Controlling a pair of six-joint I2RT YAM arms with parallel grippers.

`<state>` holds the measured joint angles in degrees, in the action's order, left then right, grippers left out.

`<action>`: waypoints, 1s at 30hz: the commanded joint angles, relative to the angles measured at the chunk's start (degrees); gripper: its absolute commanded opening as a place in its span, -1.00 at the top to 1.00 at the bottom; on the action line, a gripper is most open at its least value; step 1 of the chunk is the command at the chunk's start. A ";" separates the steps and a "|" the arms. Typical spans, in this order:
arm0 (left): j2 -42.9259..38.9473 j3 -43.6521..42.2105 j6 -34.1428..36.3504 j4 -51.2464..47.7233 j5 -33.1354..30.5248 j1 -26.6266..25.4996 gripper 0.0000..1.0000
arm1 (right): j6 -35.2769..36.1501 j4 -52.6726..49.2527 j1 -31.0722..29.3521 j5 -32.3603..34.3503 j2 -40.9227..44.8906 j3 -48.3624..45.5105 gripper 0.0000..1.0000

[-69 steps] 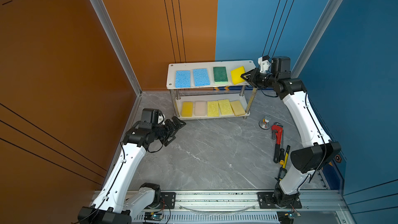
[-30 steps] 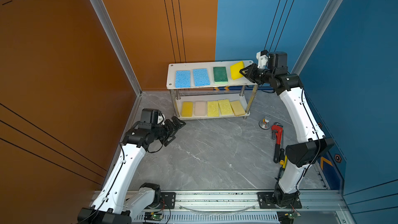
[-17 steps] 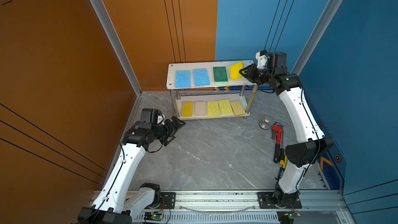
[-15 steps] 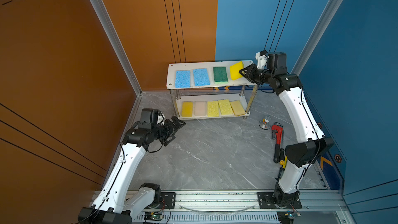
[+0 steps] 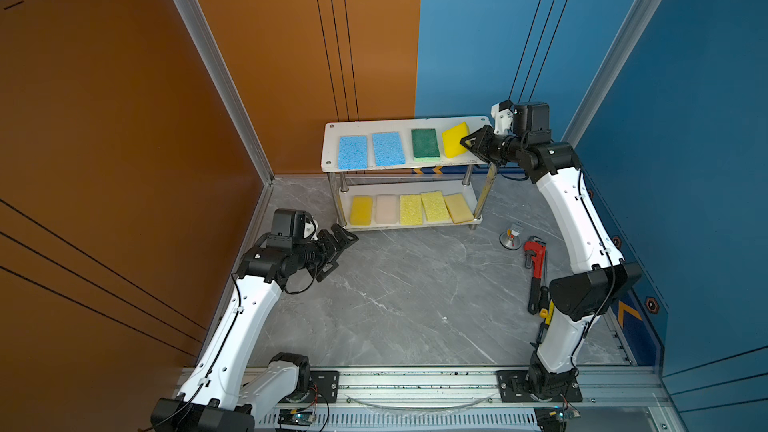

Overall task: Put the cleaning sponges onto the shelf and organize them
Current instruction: 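Lower the yellow sponge onto the top shelf beside the green sponge with the right gripper, then press the yellow sponge flat against the shelf and open the right gripper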

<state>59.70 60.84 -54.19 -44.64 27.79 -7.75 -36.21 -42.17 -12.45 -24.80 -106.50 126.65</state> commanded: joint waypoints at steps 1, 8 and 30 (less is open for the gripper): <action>0.02 -0.46 1.20 -1.09 1.66 0.67 -0.96 | 0.59 -1.77 -0.37 -0.51 -0.46 1.16 0.51; -0.13 -0.55 1.20 -1.14 1.75 0.63 -0.96 | 0.54 -1.79 -0.16 -0.77 -0.04 0.75 0.31; -0.47 -0.72 1.11 -1.07 1.83 0.62 -0.96 | 1.09 -1.79 0.04 -0.16 1.37 -0.79 0.01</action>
<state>59.70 60.84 -54.19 -44.64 28.21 -7.75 -36.14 -42.96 -12.45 -25.21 -106.52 126.48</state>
